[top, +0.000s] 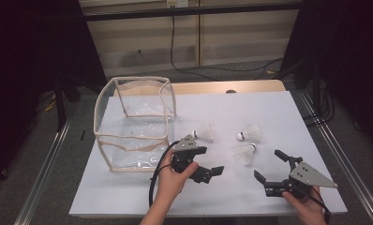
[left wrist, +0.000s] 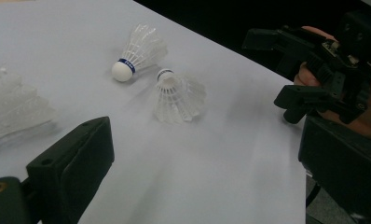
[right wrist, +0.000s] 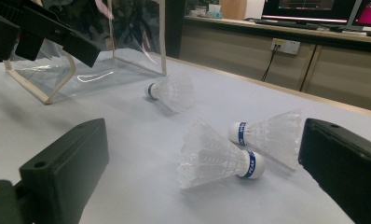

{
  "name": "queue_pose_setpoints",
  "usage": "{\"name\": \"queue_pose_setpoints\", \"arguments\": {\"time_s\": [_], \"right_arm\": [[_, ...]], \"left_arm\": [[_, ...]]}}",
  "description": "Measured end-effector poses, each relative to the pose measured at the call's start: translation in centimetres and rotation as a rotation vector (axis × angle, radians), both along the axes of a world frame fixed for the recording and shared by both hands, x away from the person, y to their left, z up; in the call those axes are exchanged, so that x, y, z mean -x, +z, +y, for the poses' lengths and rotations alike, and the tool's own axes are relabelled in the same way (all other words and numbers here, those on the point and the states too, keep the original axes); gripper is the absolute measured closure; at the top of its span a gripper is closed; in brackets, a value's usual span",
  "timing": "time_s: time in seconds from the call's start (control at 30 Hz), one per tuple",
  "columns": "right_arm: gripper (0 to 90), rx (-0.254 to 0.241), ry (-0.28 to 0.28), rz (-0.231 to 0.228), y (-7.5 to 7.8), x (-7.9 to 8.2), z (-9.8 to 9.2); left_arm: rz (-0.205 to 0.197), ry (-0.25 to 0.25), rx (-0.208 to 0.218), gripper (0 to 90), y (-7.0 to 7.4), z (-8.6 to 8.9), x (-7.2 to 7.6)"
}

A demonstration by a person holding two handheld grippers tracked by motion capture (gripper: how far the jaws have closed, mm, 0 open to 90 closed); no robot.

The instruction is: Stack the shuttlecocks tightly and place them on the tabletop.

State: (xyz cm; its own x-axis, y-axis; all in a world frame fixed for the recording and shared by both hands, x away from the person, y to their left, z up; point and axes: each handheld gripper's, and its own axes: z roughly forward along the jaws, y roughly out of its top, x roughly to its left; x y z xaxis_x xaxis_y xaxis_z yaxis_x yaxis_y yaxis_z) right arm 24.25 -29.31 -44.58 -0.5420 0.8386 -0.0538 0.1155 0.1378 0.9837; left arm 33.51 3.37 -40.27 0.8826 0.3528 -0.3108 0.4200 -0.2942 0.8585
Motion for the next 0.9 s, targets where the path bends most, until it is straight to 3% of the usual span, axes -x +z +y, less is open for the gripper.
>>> {"name": "queue_pose_setpoints", "arguments": {"time_s": [0.43,0.9], "right_arm": [[1.1,-0.001,0.003,0.003,0.0,0.0,0.1],[1.1,-0.003,0.003,0.009,-0.1,0.0,0.1]], "left_arm": [[-0.011,-0.05,0.019,4.1,-0.2,1.2,0.7],[-0.018,-0.067,0.044,3.9,-0.1,3.1,1.2]]}}
